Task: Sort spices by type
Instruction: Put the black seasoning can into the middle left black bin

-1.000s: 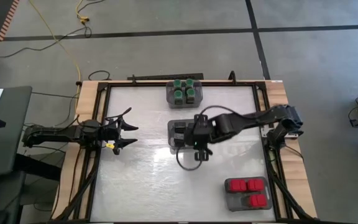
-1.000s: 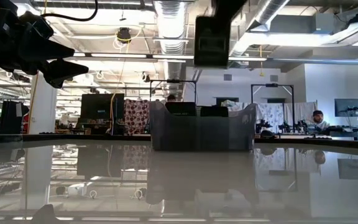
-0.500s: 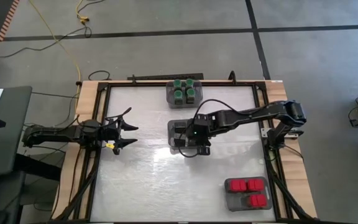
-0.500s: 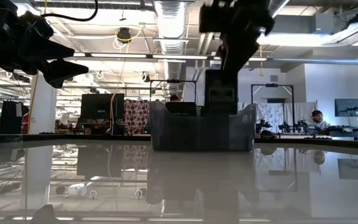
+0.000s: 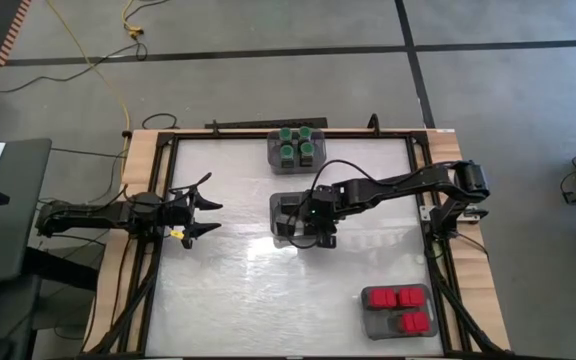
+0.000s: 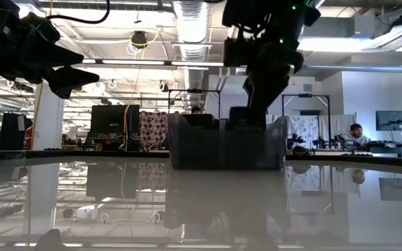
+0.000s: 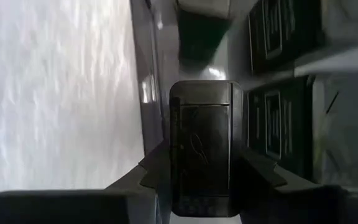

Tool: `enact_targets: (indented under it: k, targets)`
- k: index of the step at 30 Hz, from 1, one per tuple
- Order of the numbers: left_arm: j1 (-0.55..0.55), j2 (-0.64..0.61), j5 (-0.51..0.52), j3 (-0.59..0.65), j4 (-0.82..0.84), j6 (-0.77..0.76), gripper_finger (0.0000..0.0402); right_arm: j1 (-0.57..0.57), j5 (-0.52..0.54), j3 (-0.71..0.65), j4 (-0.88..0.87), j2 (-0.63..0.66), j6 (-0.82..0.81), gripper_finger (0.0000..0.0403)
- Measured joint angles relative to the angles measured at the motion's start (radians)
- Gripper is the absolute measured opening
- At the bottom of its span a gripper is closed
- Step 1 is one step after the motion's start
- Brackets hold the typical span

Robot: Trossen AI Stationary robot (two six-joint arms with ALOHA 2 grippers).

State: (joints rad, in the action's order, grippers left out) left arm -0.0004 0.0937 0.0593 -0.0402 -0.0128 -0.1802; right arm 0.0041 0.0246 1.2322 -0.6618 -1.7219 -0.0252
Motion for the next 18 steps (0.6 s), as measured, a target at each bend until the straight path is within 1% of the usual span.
enact_targets:
  k: [4, 18]
  targets:
    - [0.0, 0.0, 0.0, 0.0, 0.0, 0.0, 0.027, -0.001, 0.0, -0.027, 0.017, -0.001, 0.0, 0.0148]
    - [0.0, 0.0, 0.0, 0.0, 0.0, 0.0, 0.027, -0.033, 0.034, -0.028, 0.019, -0.001, 0.008, 0.0149]
